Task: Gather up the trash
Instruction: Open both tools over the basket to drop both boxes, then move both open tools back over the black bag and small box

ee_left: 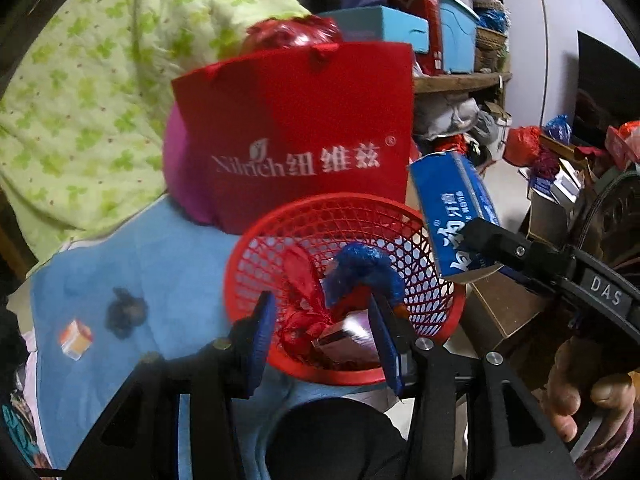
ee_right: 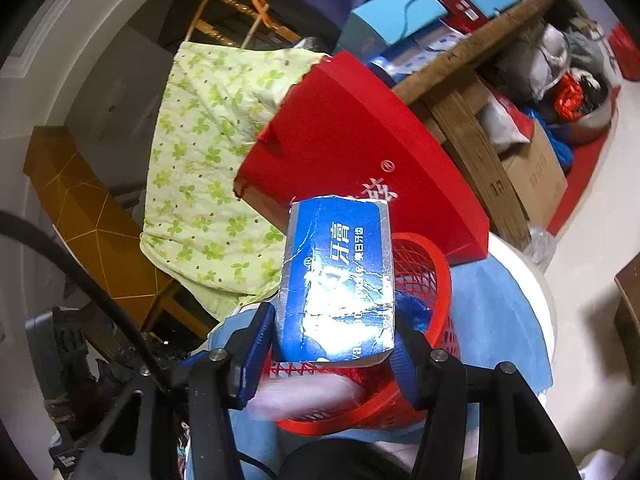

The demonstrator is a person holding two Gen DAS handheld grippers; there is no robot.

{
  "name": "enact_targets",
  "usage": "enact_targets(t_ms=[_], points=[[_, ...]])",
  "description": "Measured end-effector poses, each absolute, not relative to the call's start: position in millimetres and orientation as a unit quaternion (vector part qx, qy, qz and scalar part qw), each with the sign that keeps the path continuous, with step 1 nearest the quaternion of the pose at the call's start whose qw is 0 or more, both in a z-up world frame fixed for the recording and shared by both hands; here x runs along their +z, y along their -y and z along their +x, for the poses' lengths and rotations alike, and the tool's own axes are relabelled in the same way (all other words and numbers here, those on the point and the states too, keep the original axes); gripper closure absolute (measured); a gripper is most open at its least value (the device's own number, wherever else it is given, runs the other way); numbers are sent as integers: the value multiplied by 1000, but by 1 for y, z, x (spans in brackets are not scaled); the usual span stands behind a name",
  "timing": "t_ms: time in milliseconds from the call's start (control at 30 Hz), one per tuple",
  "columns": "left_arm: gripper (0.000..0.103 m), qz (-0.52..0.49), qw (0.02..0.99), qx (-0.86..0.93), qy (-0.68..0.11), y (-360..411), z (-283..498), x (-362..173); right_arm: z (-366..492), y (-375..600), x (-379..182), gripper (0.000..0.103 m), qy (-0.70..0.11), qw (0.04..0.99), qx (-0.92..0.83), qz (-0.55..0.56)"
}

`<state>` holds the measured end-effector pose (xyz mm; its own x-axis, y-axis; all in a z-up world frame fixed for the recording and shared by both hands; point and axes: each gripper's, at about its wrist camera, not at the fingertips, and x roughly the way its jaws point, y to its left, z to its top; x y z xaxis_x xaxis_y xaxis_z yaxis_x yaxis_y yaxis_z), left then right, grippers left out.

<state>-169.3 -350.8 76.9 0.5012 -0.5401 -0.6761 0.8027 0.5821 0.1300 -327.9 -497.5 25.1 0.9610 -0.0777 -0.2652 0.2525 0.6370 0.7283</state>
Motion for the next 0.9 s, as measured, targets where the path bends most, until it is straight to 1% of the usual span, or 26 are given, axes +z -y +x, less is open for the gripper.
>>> enact_targets(t_ms=[33, 100, 267, 367, 533, 733, 900], points=[[54, 221, 838, -399, -300, 352, -169, 75, -327, 499, 24, 44, -106, 897, -88, 420], [54, 217, 836, -399, -308, 350, -167, 71, -325, 499, 23, 33, -103, 895, -80, 426], [53, 200, 845, -382, -317, 332, -157, 69, -321, 496, 24, 33, -103, 896, -67, 427], [46, 189, 856, -364, -314, 315, -151, 71, -319, 492, 25, 33, -106, 897, -65, 425], [43, 184, 873, -330, -307, 279, -137, 67, -313, 484, 33, 33, -111, 902, -56, 413], [42, 157, 893, -269, -326, 218, -105, 56, -304, 467, 47, 33, -118, 912, -37, 392], [42, 130, 907, -193, -352, 148, -79, 33, -293, 445, 60, 33, -125, 922, -14, 366]])
